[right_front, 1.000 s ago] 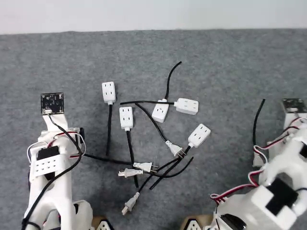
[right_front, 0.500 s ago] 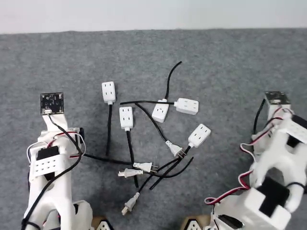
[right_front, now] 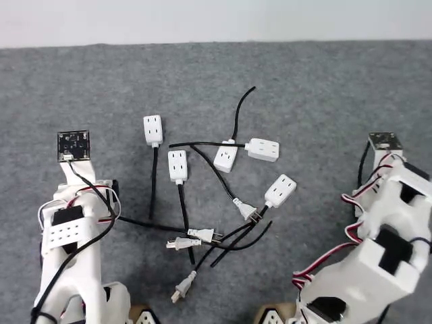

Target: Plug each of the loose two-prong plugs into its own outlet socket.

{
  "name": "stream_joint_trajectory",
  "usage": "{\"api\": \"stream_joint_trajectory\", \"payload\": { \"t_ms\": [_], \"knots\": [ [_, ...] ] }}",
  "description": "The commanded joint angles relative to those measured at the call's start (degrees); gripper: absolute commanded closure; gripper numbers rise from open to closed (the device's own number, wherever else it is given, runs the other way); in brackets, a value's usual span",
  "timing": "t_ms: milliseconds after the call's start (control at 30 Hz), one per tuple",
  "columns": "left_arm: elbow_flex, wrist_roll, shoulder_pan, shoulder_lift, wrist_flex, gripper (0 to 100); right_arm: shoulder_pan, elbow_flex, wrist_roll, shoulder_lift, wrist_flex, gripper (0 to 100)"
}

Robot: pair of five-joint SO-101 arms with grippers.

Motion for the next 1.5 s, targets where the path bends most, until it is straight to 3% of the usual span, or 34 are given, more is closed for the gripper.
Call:
{"api": "stream_joint_trajectory", "payload": {
  "t_ms": [0, 133, 233, 367, 500, 600, 700, 867, 1100, 1467],
  "knots": [
    [-0.48, -0.26, 0.62, -1.32, -1.32, 79, -0.84, -1.85, -0.18, -0.75, 1.01, 99.0],
    [-0.75, -0.09, 1.58, -1.14, -0.79, 79, -2.07, -3.87, -0.53, -6.2, 7.08, 98.9],
    [-2.59, 0.0, 3.87, -0.88, 3.96, 84, -4.53, -4.48, -0.79, -12.97, 12.26, 98.9],
    [-6.11, -0.09, 4.92, 3.43, 7.03, 98, -10.42, -4.31, -5.27, -23.6, 17.89, 98.9],
    [-15.6, -4.4, 6.07, 15.12, 14.33, 99, -18.86, -4.31, -11.16, -33.27, 20.26, 98.9],
    [-23.69, -12.13, 7.82, 24.62, 20.57, 99, -26.59, -4.31, -15.65, -39.43, 21.85, 98.9],
    [-30.02, -24.35, 10.73, 31.65, 27.69, 99, -35.38, -4.22, -19.96, -43.91, 21.58, 98.9],
    [-34.33, -41.93, 12.04, 35.78, 35.96, 99, -51.56, -4.04, -25.93, -45.41, 21.14, 98.9],
    [-33.27, -43.34, 13.54, 35.6, 35.87, 99, -69.76, 8.97, -34.9, -44.44, 5.32, 98.9],
    [-32.92, -43.34, 14.15, 35.6, 35.87, 99, -75.38, 16.97, -35.69, -44.0, -5.67, 98.9]
  ]
}}
